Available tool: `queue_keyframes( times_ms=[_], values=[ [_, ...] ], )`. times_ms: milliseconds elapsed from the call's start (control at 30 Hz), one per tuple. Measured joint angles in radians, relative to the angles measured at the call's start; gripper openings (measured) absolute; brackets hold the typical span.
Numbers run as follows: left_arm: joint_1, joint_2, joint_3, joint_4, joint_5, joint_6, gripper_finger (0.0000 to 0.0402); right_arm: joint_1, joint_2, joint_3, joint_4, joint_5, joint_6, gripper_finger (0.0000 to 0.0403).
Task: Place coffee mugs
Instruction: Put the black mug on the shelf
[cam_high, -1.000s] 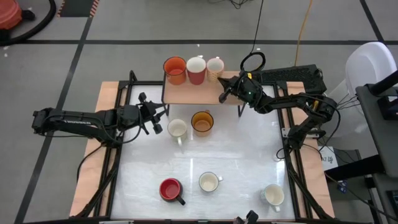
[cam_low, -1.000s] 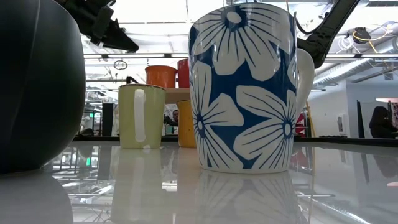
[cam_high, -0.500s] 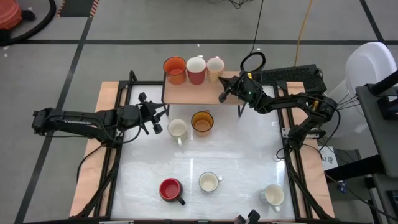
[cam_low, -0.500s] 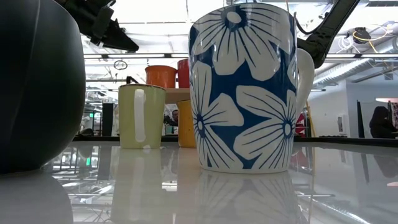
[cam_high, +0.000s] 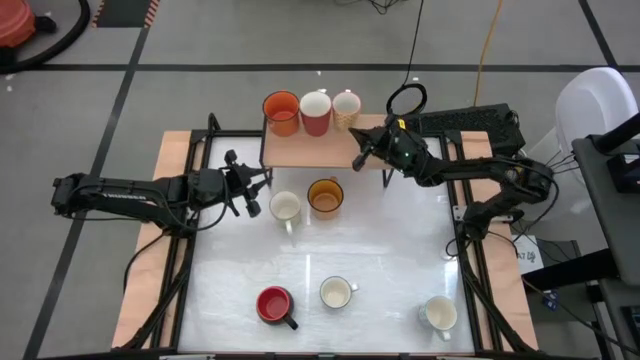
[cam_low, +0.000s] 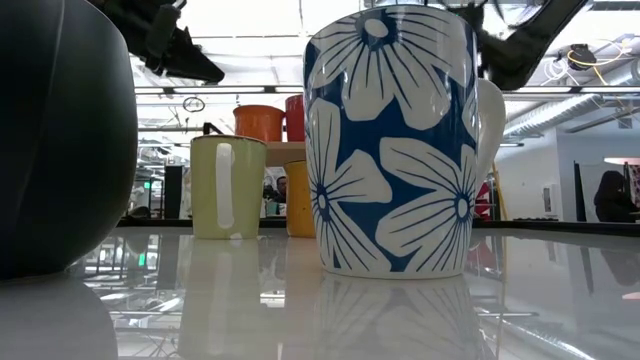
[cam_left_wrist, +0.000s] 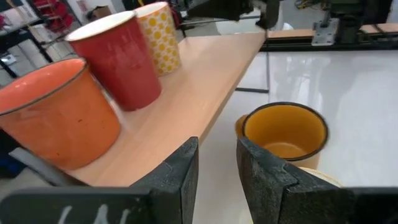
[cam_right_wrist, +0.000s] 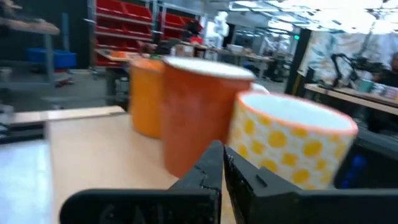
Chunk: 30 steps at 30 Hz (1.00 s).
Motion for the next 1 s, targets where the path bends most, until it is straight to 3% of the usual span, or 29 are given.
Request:
queue_keyframes(
  times_ms=[300,567,800,1000],
  values=[
    [-0.031,0.000,0.000,-0.018,0.003,-0.020,0.0115,0.151,-0.237,0.000,-0.325,0.003,-0.033,0.0000],
    [-0.070,0.000,0.000,-0.017,0.003,-0.032,0.0115,0.262,-0.430,0.000,-0.606,0.006,0.057,0.0000],
    [-0.108,0.000,0.000,-0.015,0.017,-0.059,0.0115,0.383,-0.523,0.000,-0.772,0.110,0.139,0.0000],
    [-0.131,0.000,0.000,-0.015,0.029,-0.076,0.0115,0.482,-0.530,0.000,-0.793,0.164,0.193,0.0000]
  ],
)
